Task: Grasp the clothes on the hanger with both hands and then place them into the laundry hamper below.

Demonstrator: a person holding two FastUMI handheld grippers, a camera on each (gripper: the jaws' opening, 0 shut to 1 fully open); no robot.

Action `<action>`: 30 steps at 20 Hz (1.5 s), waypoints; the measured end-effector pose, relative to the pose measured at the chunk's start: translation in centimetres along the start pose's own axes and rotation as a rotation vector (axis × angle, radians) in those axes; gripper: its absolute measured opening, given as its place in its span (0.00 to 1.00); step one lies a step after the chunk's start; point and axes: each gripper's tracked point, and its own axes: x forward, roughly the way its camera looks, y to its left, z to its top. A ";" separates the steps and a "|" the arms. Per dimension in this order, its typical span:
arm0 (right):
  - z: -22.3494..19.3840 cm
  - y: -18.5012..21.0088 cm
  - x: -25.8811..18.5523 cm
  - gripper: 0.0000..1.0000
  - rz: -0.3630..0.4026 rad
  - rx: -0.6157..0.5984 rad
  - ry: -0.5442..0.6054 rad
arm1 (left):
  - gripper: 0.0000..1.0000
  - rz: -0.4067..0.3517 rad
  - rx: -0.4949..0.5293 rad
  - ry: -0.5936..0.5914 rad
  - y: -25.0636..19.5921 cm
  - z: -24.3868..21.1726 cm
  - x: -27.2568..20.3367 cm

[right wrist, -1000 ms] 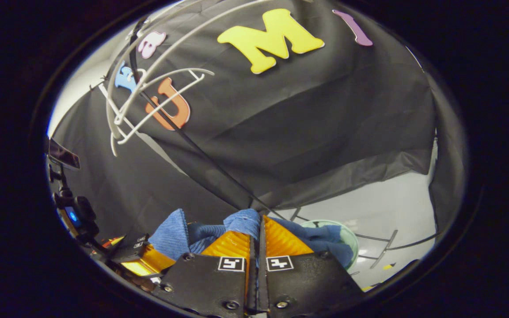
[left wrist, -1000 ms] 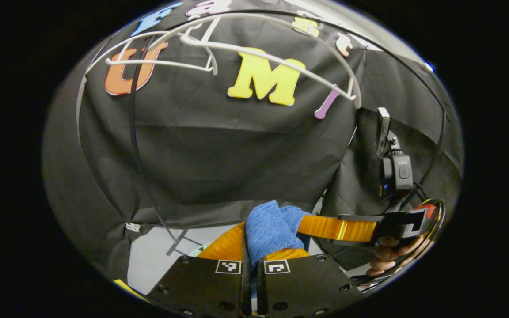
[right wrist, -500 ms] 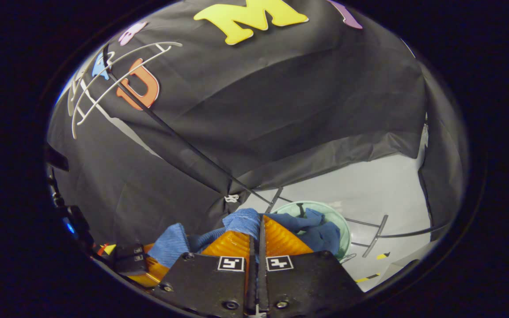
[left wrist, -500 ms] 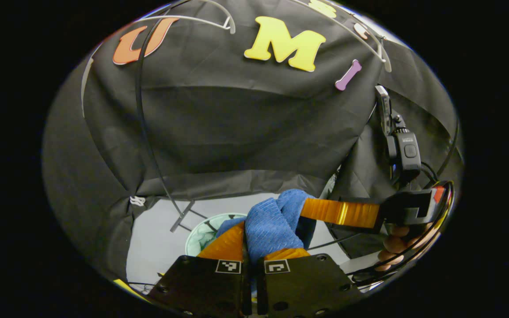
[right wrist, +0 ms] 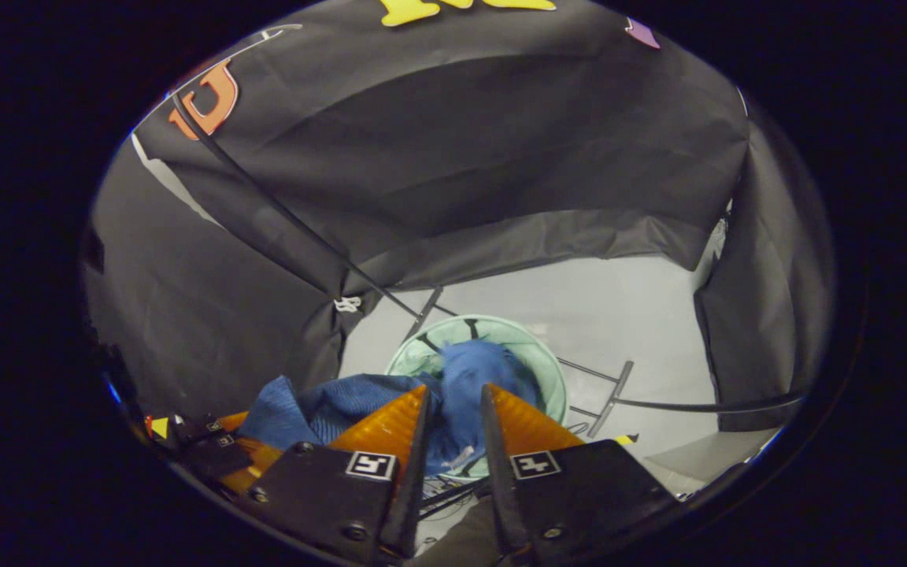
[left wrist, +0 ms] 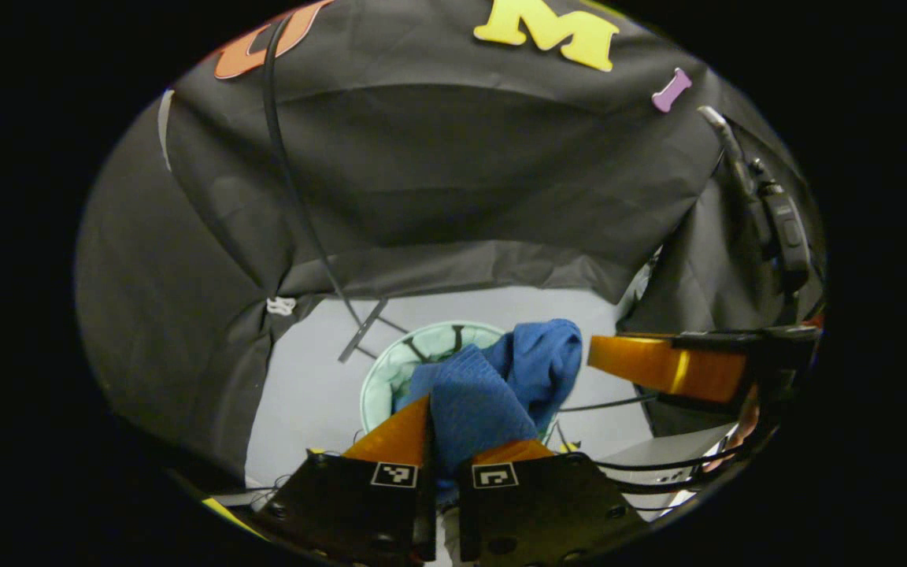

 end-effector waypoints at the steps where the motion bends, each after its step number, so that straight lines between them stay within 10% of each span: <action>1: -0.2 -0.5 0.0 0.48 -0.013 -0.010 0.001 | 0.24 0.003 -0.002 0.049 0.0 -1.1 0.7; 2: -0.2 -0.9 -0.3 0.52 -0.028 -0.019 -0.003 | 0.14 -0.001 0.000 0.091 -0.3 -2.1 1.3; 3: -0.1 -0.5 -0.5 0.54 -0.034 -0.028 -0.009 | 0.41 0.002 0.003 0.121 -0.1 -3.0 1.3; 7: 0.0 -1.3 -1.4 0.61 -0.040 -0.081 -0.049 | 0.85 -0.005 0.007 0.176 -0.9 -3.8 0.1; 10: 0.1 -1.1 -4.3 0.64 -0.016 -0.101 -0.111 | 0.96 0.005 -0.012 0.196 -1.2 -4.5 -0.7; 17: 0.9 0.4 -12.2 0.65 0.045 -0.134 -0.273 | 1.00 0.067 0.063 0.090 -2.5 -2.2 -6.4; 30: 5.3 3.1 -34.4 0.65 0.108 -0.291 -0.762 | 0.97 0.039 -0.012 -0.557 -5.2 10.0 -24.4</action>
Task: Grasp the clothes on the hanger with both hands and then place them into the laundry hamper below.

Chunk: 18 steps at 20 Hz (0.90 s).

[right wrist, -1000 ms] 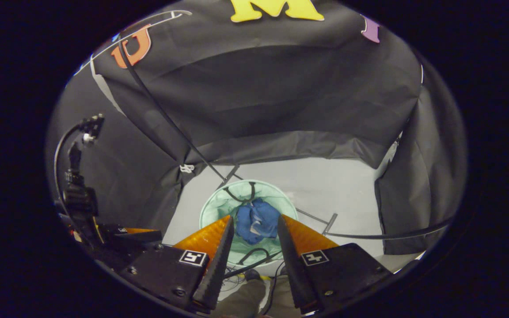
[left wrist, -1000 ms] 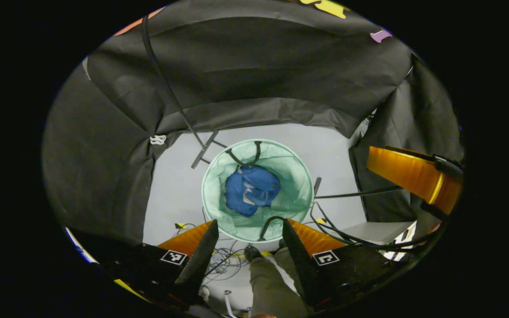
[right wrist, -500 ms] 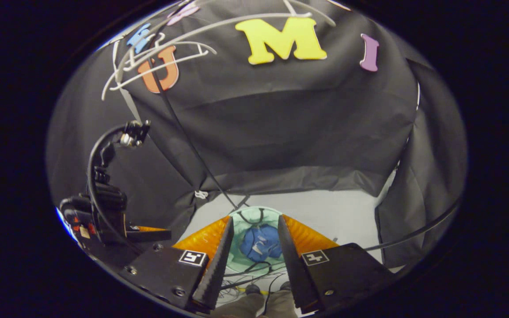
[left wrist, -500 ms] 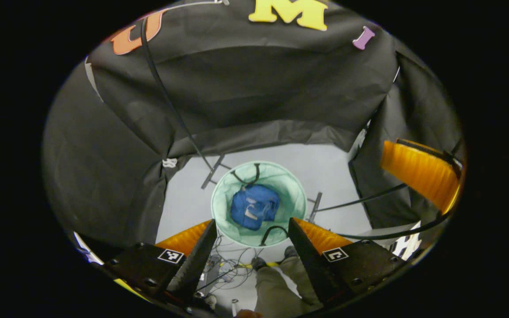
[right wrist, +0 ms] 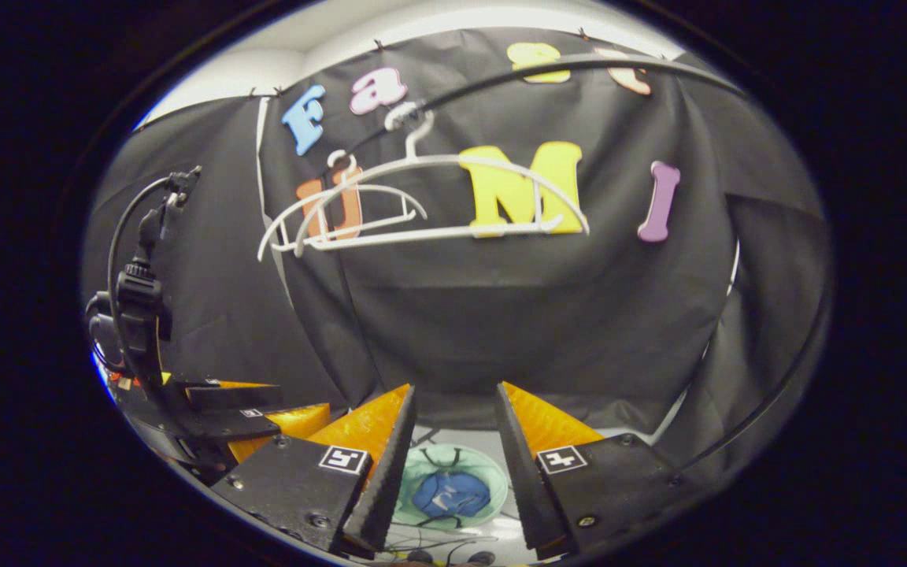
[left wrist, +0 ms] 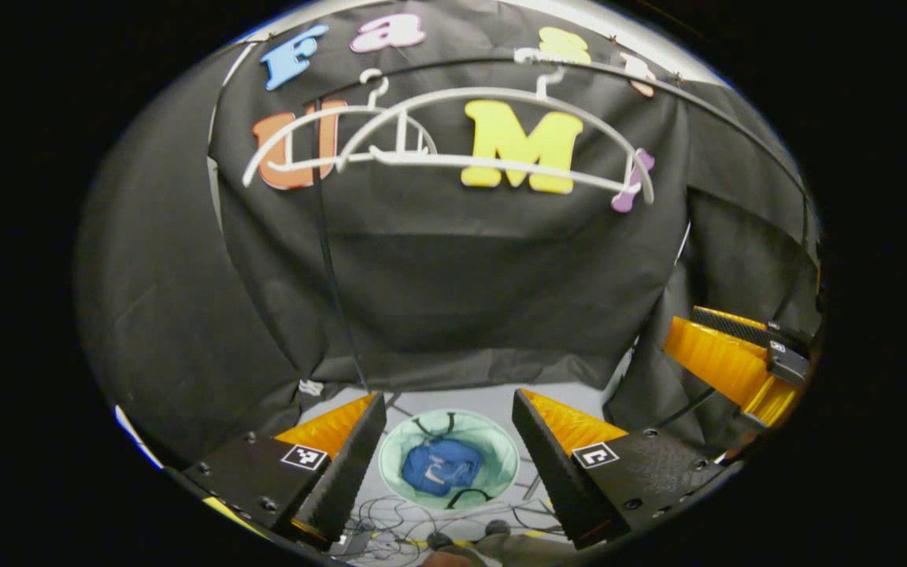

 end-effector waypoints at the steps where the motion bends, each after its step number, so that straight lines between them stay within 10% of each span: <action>1: 1.4 0.4 -0.8 0.65 0.008 -0.011 -0.041 | 0.97 0.006 0.000 -0.046 0.1 1.1 -1.1; 18: 11.4 2.3 -8.8 0.84 0.051 -0.065 -0.383 | 0.98 0.067 0.055 -0.682 0.3 14.2 -13.2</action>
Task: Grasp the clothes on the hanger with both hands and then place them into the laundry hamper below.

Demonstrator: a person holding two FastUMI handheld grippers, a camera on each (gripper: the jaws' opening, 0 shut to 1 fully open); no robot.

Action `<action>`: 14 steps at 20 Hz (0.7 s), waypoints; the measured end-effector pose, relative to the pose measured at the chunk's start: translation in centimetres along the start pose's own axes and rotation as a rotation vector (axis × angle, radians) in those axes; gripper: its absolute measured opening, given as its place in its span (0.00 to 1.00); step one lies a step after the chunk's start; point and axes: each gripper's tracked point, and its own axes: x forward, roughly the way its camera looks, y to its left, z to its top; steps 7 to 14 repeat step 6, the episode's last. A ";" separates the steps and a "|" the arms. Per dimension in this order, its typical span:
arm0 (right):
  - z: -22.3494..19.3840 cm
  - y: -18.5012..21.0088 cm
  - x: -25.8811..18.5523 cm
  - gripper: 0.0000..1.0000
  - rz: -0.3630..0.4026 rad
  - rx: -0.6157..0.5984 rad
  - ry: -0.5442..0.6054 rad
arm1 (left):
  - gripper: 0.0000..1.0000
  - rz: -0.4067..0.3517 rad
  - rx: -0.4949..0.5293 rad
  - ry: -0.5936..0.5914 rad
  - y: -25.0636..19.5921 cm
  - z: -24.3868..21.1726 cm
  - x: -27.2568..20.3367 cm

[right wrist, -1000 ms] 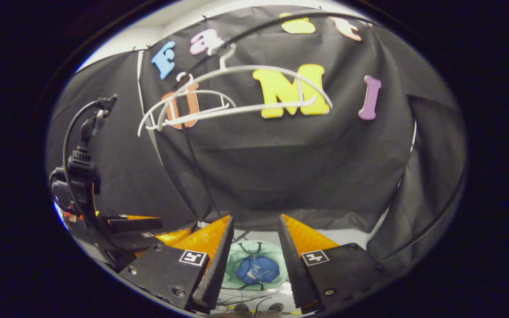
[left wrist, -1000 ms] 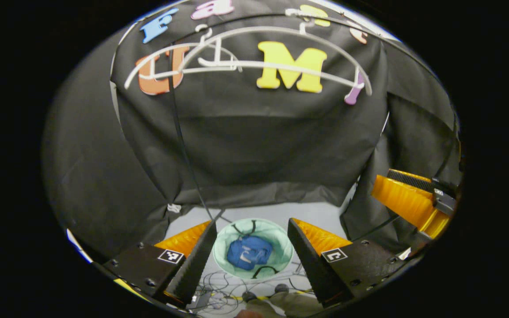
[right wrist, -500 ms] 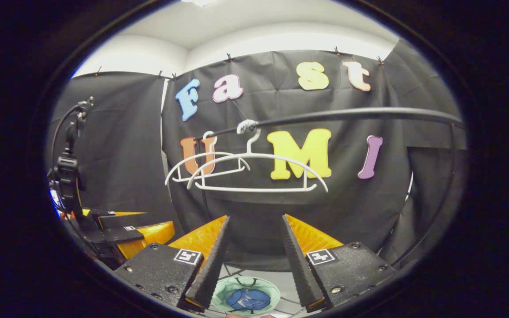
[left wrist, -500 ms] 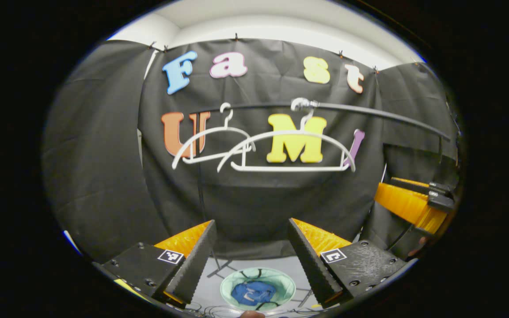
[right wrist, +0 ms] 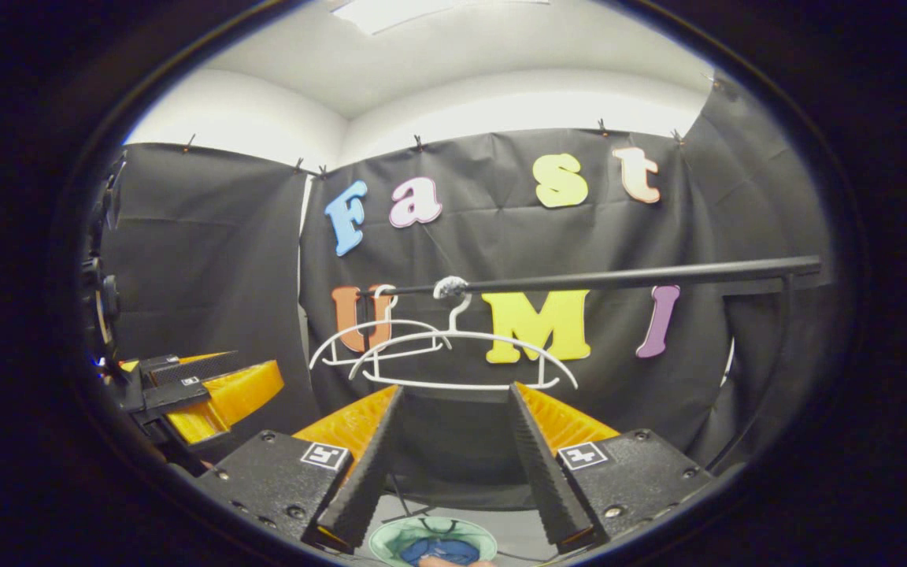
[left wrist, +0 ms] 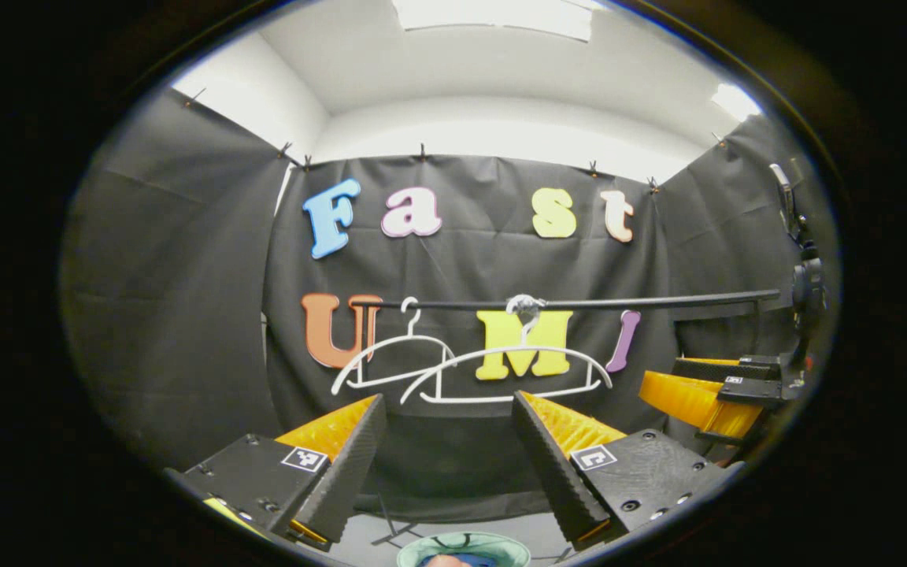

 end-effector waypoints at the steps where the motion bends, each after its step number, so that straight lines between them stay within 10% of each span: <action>1: 0.4 0.0 -0.3 0.84 -0.001 -0.003 -0.016 | 0.99 0.000 -0.002 -0.019 -0.2 0.6 -0.2; 14: -0.3 0.0 -1.5 0.85 -0.006 0.013 0.003 | 1.00 0.008 0.017 -0.098 -0.3 2.3 -1.8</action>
